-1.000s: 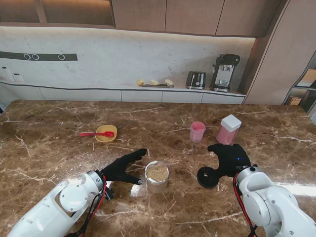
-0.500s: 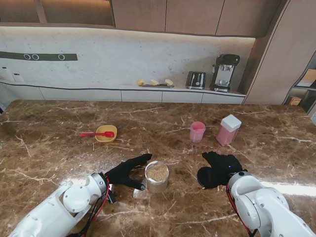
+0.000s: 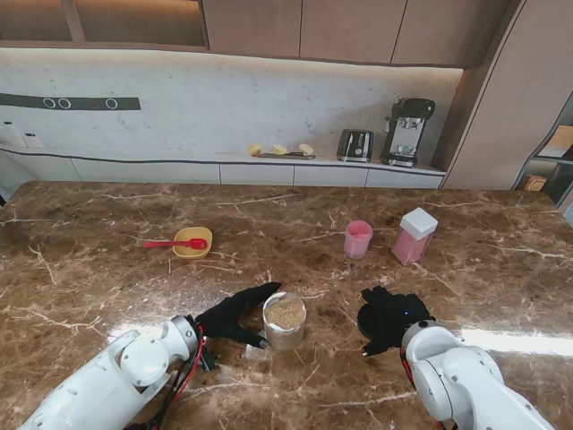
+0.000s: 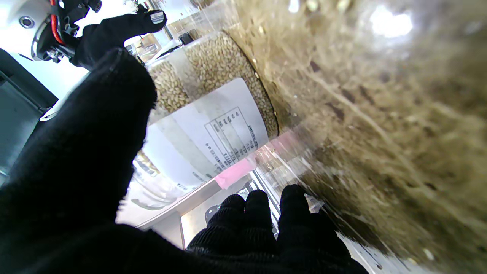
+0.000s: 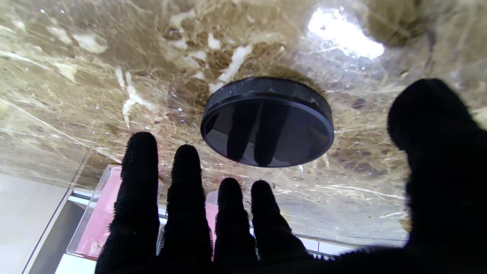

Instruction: Measure grain into the airtight container

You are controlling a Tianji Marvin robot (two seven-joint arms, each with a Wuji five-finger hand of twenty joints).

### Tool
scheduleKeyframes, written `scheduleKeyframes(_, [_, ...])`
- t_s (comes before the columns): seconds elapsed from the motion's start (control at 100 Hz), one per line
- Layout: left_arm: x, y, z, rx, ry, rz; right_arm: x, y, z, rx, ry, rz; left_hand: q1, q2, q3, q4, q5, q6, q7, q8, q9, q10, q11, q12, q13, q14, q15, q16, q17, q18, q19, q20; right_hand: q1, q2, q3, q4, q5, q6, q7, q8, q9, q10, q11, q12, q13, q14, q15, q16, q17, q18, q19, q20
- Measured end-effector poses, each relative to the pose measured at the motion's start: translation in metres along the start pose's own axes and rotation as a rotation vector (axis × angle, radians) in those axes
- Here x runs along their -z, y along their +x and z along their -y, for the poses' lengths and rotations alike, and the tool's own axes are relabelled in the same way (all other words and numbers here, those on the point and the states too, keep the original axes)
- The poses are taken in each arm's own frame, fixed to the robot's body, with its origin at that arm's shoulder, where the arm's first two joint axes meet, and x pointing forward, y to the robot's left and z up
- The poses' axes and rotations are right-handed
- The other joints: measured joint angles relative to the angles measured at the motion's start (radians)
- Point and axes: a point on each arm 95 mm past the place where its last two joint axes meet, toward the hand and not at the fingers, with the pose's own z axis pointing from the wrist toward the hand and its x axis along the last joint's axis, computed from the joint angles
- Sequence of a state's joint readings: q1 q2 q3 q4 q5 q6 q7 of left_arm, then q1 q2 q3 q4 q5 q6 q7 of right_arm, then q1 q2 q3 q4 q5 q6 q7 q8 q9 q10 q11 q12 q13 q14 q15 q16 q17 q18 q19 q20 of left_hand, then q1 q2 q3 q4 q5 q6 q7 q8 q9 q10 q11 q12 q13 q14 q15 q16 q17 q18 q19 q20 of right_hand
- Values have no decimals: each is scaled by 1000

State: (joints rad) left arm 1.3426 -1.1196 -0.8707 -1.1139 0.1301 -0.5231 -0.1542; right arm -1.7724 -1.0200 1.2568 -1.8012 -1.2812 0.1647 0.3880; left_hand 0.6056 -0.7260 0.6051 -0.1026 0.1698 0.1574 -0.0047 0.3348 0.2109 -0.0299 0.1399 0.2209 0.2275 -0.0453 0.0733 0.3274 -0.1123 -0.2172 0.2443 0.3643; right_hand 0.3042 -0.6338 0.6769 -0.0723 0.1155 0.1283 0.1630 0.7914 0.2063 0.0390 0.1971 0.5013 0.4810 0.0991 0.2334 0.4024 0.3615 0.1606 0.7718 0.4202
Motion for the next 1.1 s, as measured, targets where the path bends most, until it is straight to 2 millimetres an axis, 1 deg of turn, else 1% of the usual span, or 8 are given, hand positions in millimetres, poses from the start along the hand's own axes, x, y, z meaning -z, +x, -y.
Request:
scheduleKeyframes(0.4, [-7, 1, -4, 8, -20, -13, -6, 6, 5, 71, 22, -3, 0, 0, 0, 0, 0, 0, 2, 59, -12, 7, -18, 30, -36, -5, -15, -8, -25, -11, -74, 30, 124, 0, -53, 0, 0, -16, 29, 88, 3, 0, 107, 53, 2, -24, 112, 73, 77, -50, 62, 0])
scheduleKeyframes(0.57, [-9, 1, -5, 6, -31, -15, -10, 7, 4, 69, 6, 3, 0, 0, -4, 0, 0, 0, 3, 60, -12, 8, -18, 33, -51, -8, -17, -9, -32, -12, -100, 33, 173, -63, -75, -9, 21, -29, 66, 103, 53, -11, 180, 75, 56, -32, 180, 111, 158, -88, 125, 0])
scheduleKeyframes(0.6, [-9, 1, -5, 6, -32, -15, -11, 8, 3, 67, 4, 3, 0, 0, -4, 0, 0, 0, 3, 61, -12, 8, -18, 34, -51, -8, -17, -9, -32, -12, -100, 33, 186, -72, -75, -28, 22, -34, 66, 103, 62, -12, 180, 75, 56, -35, 191, 114, 170, -93, 136, 0])
scheduleKeyframes(0.65, [-9, 2, -5, 7, -31, -15, -12, 8, 3, 62, 4, 3, 0, 1, -4, 0, 0, 0, 3, 61, -12, 8, -18, 39, -51, -8, -17, -9, -32, -12, -100, 34, 188, -89, -14, -41, 46, -40, 65, 104, 77, -13, 202, 76, 92, -36, 207, 115, 186, -99, 149, 0])
scheduleKeyframes(0.73, [-10, 2, -5, 9, -31, -15, -12, 8, 2, 57, 7, 3, 0, 1, -4, 0, 0, 0, 3, 61, -12, 8, -18, 40, -51, -8, -17, -9, -32, -12, -100, 35, 217, -155, 205, -57, 78, -48, 89, 105, 113, -15, 230, 85, 101, -38, 228, 127, 212, -116, 164, -12])
scheduleKeyframes(0.78, [-10, 2, -6, 10, -29, -15, -13, 8, 2, 57, 11, 4, 0, 1, -5, 0, 0, 0, 3, 61, -12, 8, -18, 40, -51, -8, -17, -9, -32, -12, -100, 36, 254, -165, 285, -56, 100, -52, 85, 105, 125, -19, 235, 86, 101, -37, 230, 131, 222, -127, 165, -22])
scheduleKeyframes(0.98, [-11, 3, -7, 14, -22, -15, -15, 8, 3, 59, -17, 10, 0, 2, -18, 0, 0, 0, 3, 62, -12, 9, -18, 40, -51, -8, -17, -7, -32, -13, -100, 54, 277, -234, 318, -56, 202, -41, 94, 96, 218, -1, 230, 86, 174, -24, 245, 128, 278, -148, 178, -46])
scheduleKeyframes(1.1, [-11, 3, -8, 16, -18, -15, -19, 10, 5, 49, -81, 8, 0, 21, -28, 0, 0, 0, 3, 62, -12, 9, -18, 41, -51, -8, -17, -5, -32, -13, -100, 63, 274, -291, 371, -81, 248, -53, 95, 60, 262, -1, 213, 72, 198, -20, 237, 127, 293, -148, 187, -59])
